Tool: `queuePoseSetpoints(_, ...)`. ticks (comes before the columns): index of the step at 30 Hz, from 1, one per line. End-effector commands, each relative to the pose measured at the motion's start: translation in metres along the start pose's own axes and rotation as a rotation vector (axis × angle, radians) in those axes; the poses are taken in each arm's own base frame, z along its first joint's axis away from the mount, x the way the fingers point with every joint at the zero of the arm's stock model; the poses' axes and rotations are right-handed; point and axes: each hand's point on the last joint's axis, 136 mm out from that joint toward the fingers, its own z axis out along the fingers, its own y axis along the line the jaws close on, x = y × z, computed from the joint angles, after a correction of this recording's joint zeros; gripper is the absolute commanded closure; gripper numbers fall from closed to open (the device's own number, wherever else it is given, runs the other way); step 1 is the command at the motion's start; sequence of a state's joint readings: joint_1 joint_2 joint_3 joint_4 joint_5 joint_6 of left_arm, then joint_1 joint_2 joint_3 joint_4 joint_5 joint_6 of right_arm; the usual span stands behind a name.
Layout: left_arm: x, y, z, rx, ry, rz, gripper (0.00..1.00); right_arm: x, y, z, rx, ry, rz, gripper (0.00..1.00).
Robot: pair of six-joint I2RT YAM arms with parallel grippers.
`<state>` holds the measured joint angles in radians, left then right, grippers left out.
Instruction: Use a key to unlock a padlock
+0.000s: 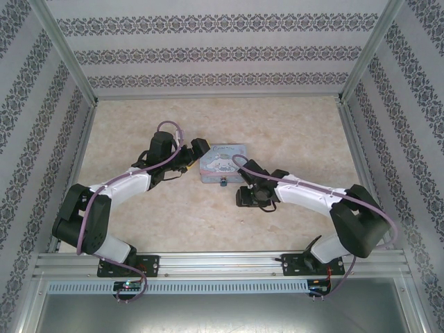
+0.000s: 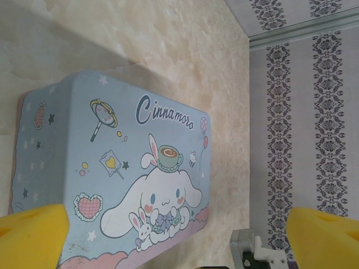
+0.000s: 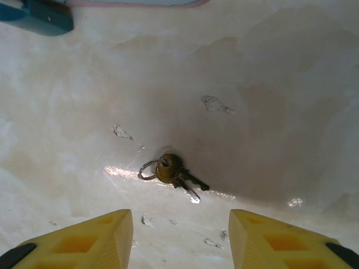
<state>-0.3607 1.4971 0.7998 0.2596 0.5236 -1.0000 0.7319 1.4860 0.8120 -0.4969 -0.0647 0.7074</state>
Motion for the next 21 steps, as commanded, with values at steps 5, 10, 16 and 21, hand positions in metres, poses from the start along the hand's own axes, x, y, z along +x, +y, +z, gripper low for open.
queuePoseSetpoints(5,-0.001,-0.011,-0.004,0.042,-0.019,0.019,0.01,0.001,0.005,0.014,0.058,0.013,0.049,0.4)
queuePoseSetpoints(10,-0.002,-0.011,-0.004,0.045,-0.025,0.019,0.01,0.001,0.006,0.023,0.088,0.01,0.095,0.39)
queuePoseSetpoints(16,-0.002,-0.01,-0.003,0.045,-0.027,0.02,0.01,-0.001,0.002,0.031,0.124,0.0,0.154,0.4)
queuePoseSetpoints(21,-0.002,-0.009,0.001,0.047,-0.019,0.016,0.01,-0.005,0.0,0.034,0.148,-0.012,0.21,0.45)
